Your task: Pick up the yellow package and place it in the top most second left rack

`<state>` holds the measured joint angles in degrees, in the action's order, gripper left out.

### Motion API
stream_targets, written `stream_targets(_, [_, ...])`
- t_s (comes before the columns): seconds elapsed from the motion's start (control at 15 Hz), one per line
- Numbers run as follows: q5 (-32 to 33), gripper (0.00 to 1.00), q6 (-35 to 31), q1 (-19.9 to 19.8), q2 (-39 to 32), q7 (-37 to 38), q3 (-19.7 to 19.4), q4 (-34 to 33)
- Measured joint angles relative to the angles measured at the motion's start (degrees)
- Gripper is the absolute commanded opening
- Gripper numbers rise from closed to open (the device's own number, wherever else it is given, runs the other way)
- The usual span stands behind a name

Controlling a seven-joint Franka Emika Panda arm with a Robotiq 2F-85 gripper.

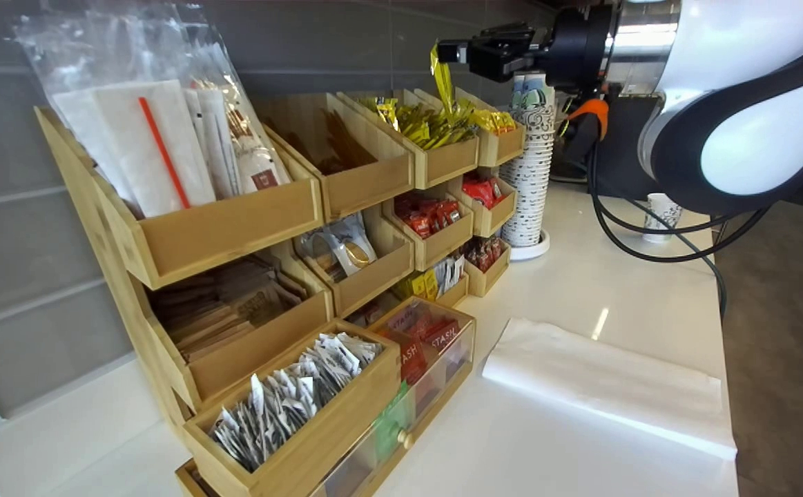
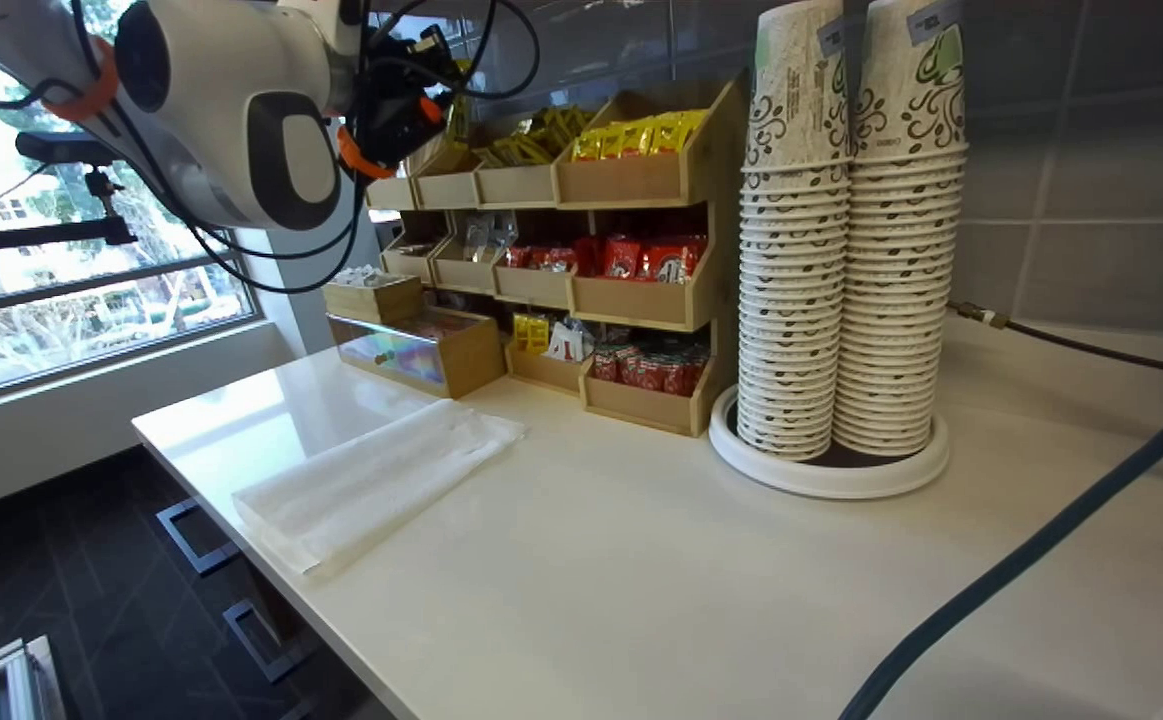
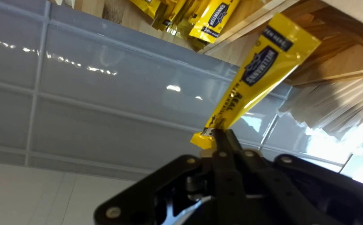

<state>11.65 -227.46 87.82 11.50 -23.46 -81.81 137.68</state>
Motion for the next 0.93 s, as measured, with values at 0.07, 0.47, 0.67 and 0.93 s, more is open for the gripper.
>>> stream_targets(0.07, [0.0, 0.0, -0.3, 2.0, 0.0, 0.0, -2.1, -0.3])
stream_targets(0.47, [0.1, 0.0, -0.6, 14.8, 0.6, -1.0, -14.1, -2.0])
stream_targets(0.67, [0.0, 0.0, -0.6, 21.1, 2.2, -3.8, -20.0, -3.1])
stream_targets(0.93, [0.0, 0.0, -0.6, 28.5, 6.0, -9.2, -27.1, -5.4])
